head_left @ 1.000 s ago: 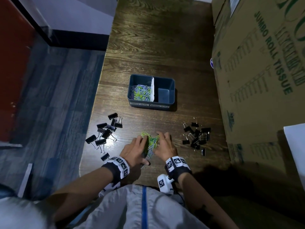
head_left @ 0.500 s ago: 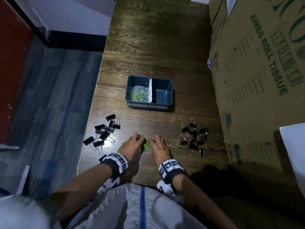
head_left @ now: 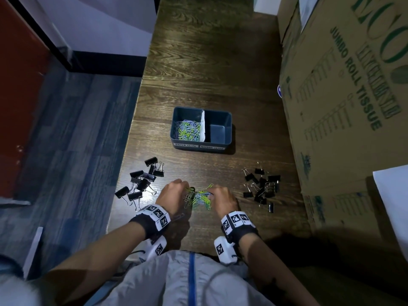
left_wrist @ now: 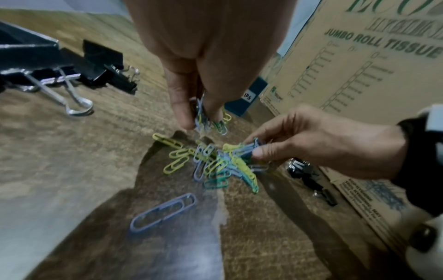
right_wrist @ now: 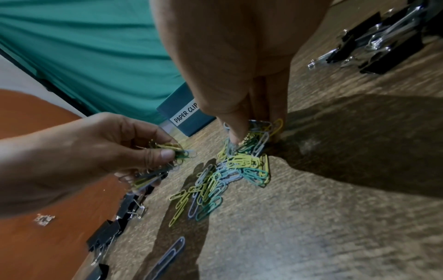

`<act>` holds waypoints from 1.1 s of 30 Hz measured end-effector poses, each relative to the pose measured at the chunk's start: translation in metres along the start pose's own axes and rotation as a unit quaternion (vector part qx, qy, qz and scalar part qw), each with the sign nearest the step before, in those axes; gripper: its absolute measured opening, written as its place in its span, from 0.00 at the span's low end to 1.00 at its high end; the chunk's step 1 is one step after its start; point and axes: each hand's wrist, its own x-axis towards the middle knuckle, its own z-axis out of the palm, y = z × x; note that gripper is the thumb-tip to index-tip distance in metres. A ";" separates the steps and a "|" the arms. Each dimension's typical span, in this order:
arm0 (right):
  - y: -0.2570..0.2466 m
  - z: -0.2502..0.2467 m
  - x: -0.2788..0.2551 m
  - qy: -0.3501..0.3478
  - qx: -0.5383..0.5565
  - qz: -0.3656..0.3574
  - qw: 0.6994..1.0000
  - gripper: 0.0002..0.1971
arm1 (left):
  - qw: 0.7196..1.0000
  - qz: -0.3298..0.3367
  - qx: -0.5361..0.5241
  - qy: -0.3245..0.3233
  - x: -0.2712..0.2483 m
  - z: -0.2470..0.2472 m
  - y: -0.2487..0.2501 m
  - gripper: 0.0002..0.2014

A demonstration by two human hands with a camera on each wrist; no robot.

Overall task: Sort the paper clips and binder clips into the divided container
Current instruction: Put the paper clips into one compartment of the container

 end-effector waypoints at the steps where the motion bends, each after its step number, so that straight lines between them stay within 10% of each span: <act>1: 0.001 -0.002 0.000 -0.001 0.000 0.007 1.000 0.15 | 1.000 0.011 -0.008 0.008 0.001 -0.004 0.001 0.10; 13: -0.006 -0.045 0.002 0.000 0.051 0.011 0.999 0.11 | 0.973 0.093 -0.019 0.210 0.073 -0.133 0.055 0.05; 22: -0.050 -0.113 0.047 0.086 0.045 -0.067 0.993 0.11 | 0.974 0.051 0.022 0.220 0.081 -0.129 0.033 0.09; 29: -0.100 -0.179 0.085 0.126 0.056 -0.097 0.986 0.14 | 0.993 -0.017 0.104 0.045 0.034 -0.062 0.006 0.07; 33: -0.104 -0.182 0.090 0.104 0.068 -0.088 0.988 0.21 | 0.993 -0.011 0.109 -0.049 0.031 -0.032 0.000 0.23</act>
